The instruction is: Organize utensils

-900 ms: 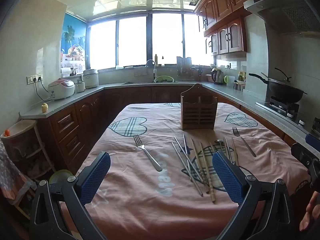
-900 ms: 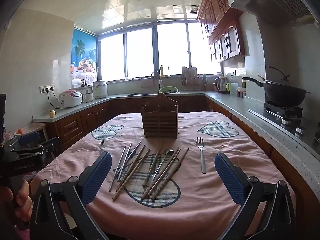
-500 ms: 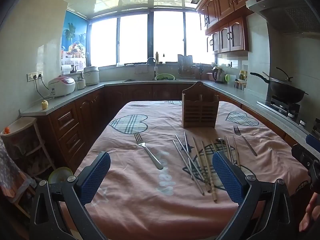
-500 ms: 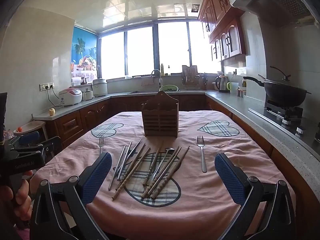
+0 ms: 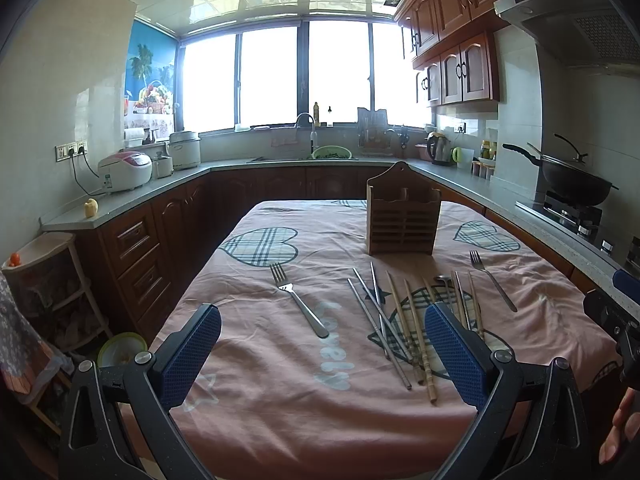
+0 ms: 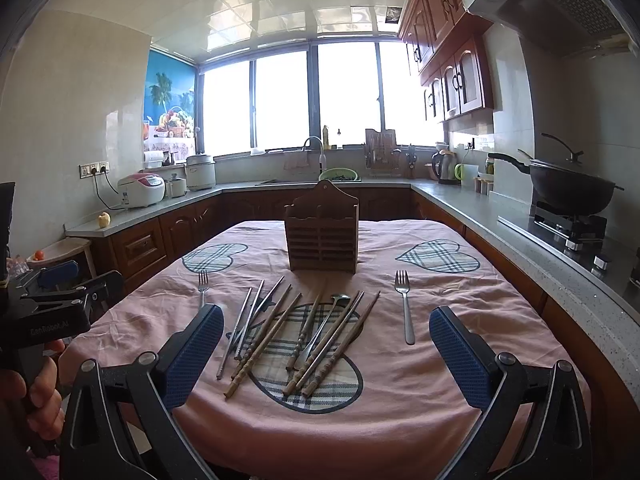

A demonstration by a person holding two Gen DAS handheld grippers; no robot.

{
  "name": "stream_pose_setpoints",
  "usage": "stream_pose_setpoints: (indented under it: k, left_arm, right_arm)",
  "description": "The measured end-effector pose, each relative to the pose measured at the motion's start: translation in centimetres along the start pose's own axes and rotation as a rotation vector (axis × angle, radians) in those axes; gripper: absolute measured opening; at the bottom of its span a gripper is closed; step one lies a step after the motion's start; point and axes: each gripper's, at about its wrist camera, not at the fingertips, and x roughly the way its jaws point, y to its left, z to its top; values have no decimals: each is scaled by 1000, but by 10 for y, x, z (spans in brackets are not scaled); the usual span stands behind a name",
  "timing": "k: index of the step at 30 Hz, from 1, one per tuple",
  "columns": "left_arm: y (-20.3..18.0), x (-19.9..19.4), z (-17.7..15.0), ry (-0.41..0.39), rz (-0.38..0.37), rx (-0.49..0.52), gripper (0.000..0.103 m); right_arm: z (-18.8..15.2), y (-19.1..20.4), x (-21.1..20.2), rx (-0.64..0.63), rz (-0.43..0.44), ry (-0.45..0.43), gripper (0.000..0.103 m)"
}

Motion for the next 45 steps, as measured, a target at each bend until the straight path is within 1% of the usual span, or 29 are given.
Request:
stream_pose_setpoints:
  k: [22, 36, 40, 45]
  left_arm:
    - [2, 4, 2, 12, -1, -7, 102]
    - [3, 12, 3, 37, -5, -10, 102]
    - [7, 22, 7, 63, -14, -21, 102]
    - [13, 49, 16, 142, -30, -32, 102]
  right_arm:
    - [1, 2, 1, -9, 3, 3, 103]
    - [2, 3, 5, -13, 2, 15, 103]
    - [5, 0, 9, -10, 3, 22, 103]
    - [13, -7, 22, 4, 5, 43, 103]
